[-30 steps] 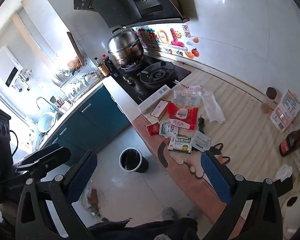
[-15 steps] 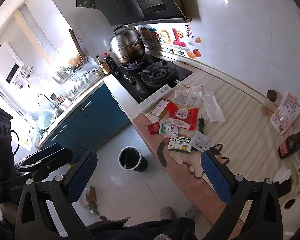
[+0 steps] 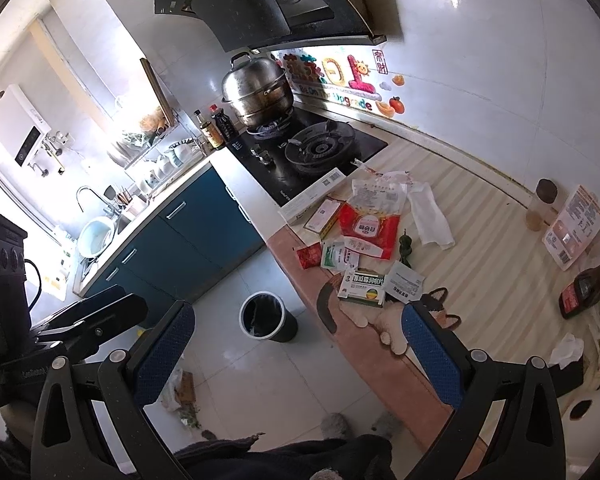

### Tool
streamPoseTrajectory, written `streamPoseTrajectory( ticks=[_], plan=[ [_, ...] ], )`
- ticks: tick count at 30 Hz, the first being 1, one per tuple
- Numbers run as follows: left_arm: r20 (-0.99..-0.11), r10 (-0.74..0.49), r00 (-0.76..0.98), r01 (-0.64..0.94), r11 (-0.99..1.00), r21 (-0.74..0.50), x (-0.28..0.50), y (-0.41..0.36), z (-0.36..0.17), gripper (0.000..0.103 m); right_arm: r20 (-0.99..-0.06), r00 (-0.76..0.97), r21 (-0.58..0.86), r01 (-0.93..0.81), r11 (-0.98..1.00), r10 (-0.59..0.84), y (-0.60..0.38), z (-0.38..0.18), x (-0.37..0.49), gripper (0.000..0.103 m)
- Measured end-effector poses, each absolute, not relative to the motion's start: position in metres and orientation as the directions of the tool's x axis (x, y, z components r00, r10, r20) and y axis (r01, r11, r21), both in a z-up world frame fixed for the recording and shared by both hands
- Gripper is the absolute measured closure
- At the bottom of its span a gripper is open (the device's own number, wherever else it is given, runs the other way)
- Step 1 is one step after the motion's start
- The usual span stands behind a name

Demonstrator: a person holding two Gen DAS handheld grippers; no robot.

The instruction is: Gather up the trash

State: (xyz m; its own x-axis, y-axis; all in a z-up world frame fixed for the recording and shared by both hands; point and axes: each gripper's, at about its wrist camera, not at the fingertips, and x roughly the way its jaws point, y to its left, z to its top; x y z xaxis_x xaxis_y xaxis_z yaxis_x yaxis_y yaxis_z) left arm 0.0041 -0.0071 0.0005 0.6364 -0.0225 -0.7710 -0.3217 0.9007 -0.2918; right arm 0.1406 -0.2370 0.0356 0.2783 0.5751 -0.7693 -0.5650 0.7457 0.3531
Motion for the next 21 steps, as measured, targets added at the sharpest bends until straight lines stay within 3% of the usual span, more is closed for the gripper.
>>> streamPoseTrajectory(
  ticks=[21],
  plan=[
    [-0.764,-0.041,0.643,-0.314,0.897,-0.312,0.0071,-0.0040,0.0069,0.000,-0.757,0.271,0.368,-0.575,0.731,0.595,-0.2382,0.0329,0.1422,0.000]
  ],
)
